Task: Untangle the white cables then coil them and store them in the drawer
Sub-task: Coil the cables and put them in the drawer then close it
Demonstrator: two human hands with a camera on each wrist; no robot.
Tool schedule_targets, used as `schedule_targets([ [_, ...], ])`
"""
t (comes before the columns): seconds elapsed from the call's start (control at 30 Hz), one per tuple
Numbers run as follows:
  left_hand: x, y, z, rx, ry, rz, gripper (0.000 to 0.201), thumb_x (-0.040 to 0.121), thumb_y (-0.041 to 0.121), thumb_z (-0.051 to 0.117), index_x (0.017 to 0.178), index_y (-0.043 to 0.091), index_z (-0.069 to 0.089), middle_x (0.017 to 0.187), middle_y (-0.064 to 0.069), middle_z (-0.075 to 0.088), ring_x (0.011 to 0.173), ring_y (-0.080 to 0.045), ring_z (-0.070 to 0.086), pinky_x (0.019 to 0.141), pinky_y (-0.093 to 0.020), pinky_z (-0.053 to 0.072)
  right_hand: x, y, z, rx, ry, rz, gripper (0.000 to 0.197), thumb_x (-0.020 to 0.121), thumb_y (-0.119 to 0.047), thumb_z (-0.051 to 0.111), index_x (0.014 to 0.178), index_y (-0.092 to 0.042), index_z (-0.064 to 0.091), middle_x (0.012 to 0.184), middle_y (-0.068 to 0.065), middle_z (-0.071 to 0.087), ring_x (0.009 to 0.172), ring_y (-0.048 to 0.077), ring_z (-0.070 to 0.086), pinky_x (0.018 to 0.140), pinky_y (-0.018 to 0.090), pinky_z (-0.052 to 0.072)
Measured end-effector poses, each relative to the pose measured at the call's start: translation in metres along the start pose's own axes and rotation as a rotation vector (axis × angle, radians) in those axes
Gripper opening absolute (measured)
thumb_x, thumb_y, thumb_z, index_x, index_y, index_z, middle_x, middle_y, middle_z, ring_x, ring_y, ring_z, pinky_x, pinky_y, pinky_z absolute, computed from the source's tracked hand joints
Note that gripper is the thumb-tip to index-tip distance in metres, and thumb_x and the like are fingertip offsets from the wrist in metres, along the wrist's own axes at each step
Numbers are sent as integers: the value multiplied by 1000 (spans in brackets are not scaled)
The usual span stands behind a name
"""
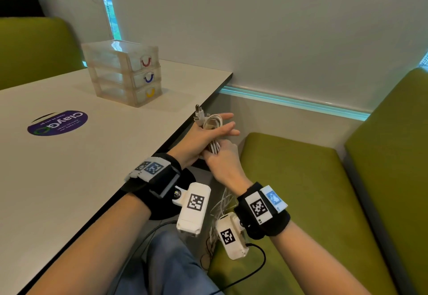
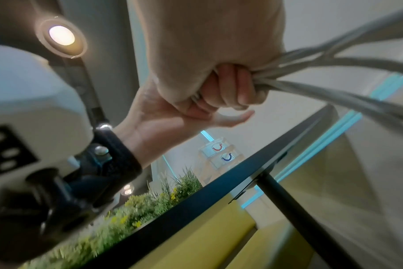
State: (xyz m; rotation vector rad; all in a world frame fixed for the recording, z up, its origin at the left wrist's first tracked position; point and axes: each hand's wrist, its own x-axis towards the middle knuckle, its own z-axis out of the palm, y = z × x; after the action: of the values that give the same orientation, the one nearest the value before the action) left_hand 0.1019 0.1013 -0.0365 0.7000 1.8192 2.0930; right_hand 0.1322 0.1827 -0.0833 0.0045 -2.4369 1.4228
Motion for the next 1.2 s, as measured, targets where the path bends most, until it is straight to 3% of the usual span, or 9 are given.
schedule_targets([
  [0.13,-3,3,2,-48,31,-81,28,84,18,63,58,15,55,46,3,62,70,-16,64,85,-28,52,-5,-8,-3,-78,0,-1,26,80,-25,55,103,-14,55,118,10,56,113,25,49,98,44,44],
  [0.3,-1,2,10,-11,242,-33,38,83,25,67,51,16,48,42,5,56,62,-16,58,87,-32,48,-1,-11,-7,11,-96,-75,32,86,-13,56,117,-7,53,121,12,54,112,23,49,99,37,42],
  [0.4,5,9,2,-36,373,62,32,85,27,65,60,16,48,38,6,52,49,-9,56,71,-24,53,0,3,-9,22,-255,-88,39,84,-21,63,118,-16,45,100,5,63,90,14,59,84,28,48],
  [0.47,7,20,-8,-135,368,106,38,88,23,61,55,17,45,31,7,39,31,-3,40,47,-17,49,-11,20,-10,21,-280,-103,15,88,-19,60,93,-15,46,74,-3,55,65,2,54,64,18,44],
  [0.53,7,27,-14,-196,308,93,48,91,22,58,46,18,41,28,9,31,25,-2,28,32,-12,33,-19,33,-11,61,-245,-88,25,93,-17,51,70,-16,42,61,-6,44,50,-1,53,52,14,40],
  [0.77,14,23,-12,113,339,81,47,83,19,68,49,18,35,31,10,34,24,-4,27,31,-13,21,-16,21,-21,159,-442,7,22,98,-17,39,78,-8,44,53,-2,52,44,3,58,43,16,45],
  [0.9,12,18,-18,429,235,93,43,78,24,73,55,19,37,38,11,39,34,-3,33,43,-16,29,0,20,-27,-38,-406,-11,25,88,-19,54,64,-14,48,53,-5,41,46,2,35,50,23,29],
  [1.07,1,10,-20,743,10,146,40,72,36,77,72,-2,64,50,7,52,49,-3,45,51,-10,37,13,7,-45,-103,-336,9,17,70,-28,56,59,-16,59,62,14,56,54,24,50,56,36,41],
  [1.2,-5,13,-18,959,-198,75,38,65,38,81,90,10,72,71,4,69,66,-5,62,58,-10,43,22,-3,-60,-41,-373,61,30,86,-21,47,59,-8,53,50,7,48,44,19,42,49,27,34],
])
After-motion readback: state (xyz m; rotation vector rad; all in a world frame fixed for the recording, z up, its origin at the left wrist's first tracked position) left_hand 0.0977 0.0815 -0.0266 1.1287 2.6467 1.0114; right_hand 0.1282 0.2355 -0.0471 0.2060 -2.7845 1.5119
